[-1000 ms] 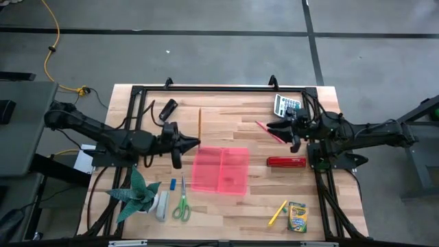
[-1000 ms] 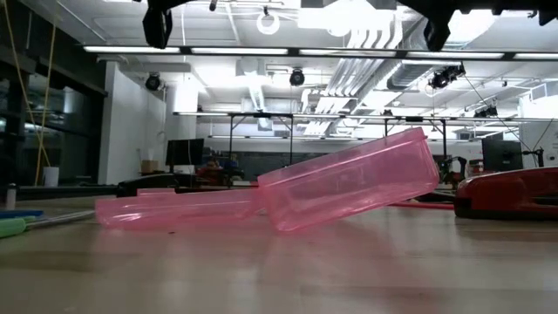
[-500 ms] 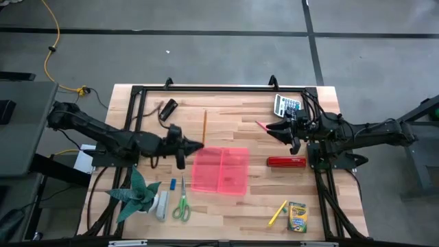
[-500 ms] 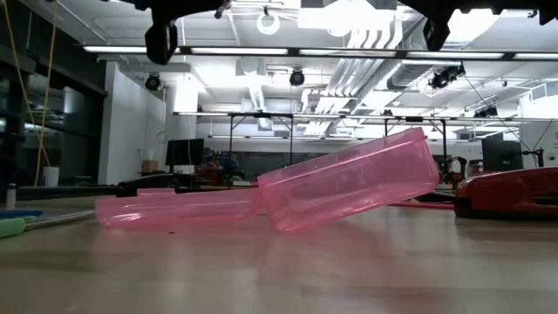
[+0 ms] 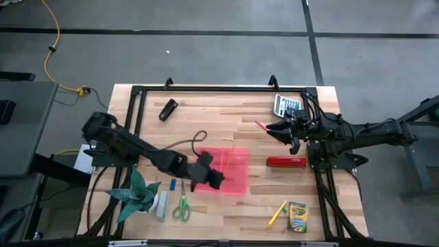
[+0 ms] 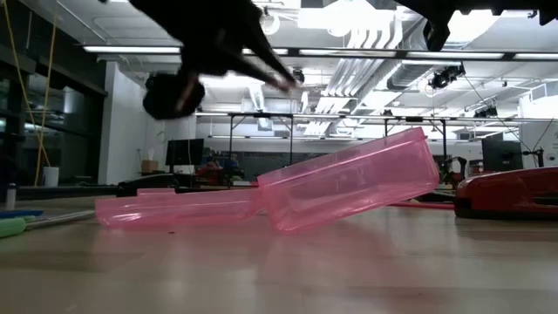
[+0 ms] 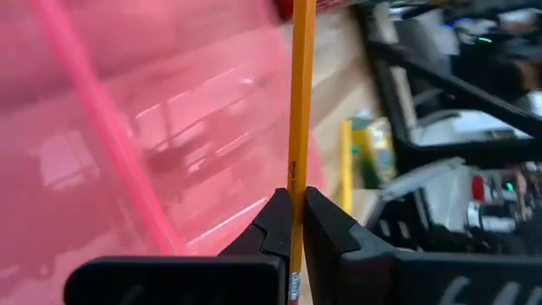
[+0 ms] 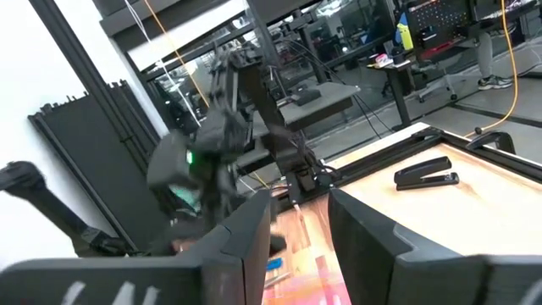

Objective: Pack school essentials
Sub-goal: Put the yellow pencil into the pink supply box

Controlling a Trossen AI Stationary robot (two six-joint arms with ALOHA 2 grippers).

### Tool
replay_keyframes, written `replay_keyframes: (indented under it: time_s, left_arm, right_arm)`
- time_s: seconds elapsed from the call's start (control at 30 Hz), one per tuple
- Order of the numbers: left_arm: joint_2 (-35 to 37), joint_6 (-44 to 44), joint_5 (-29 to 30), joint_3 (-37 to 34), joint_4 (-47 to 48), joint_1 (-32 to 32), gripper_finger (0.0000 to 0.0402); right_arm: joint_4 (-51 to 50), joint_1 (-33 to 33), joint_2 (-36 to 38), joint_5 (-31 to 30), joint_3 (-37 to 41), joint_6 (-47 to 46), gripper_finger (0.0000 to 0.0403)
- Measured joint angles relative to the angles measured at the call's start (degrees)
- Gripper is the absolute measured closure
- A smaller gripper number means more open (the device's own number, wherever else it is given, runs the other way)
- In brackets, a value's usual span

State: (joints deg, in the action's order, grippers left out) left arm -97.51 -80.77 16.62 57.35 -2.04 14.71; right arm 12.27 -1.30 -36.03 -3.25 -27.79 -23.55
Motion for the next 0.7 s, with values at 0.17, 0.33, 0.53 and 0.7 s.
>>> replay_keyframes:
  time_s: [0.17, 0.33, 0.53, 0.7]
  left_arm:
    - [-6.5, -7.9, -1.2, 1.3, -2.7, -0.9, 0.0401]
    - [-8.9, -7.8, -1.9, 1.3, -5.4, -0.9, 0.0401]
    - [-9.0, -7.9, -4.9, 1.3, 0.4, -0.8, 0.0401]
    - [-9.1, -10.1, -4.0, 1.3, 1.8, -0.8, 0.0401]
  right_arm:
    - [-0.7, 0.0, 0.0, 0.0, 0.0, 0.0, 0.0289]
    - [-1.5, 0.0, 0.0, 0.0, 0.0, 0.0, 0.0289]
    - [-2.8, 0.0, 0.0, 0.0, 0.0, 0.0, 0.0289]
    - [-2.8, 0.0, 0.0, 0.0, 0.0, 0.0, 0.0289]
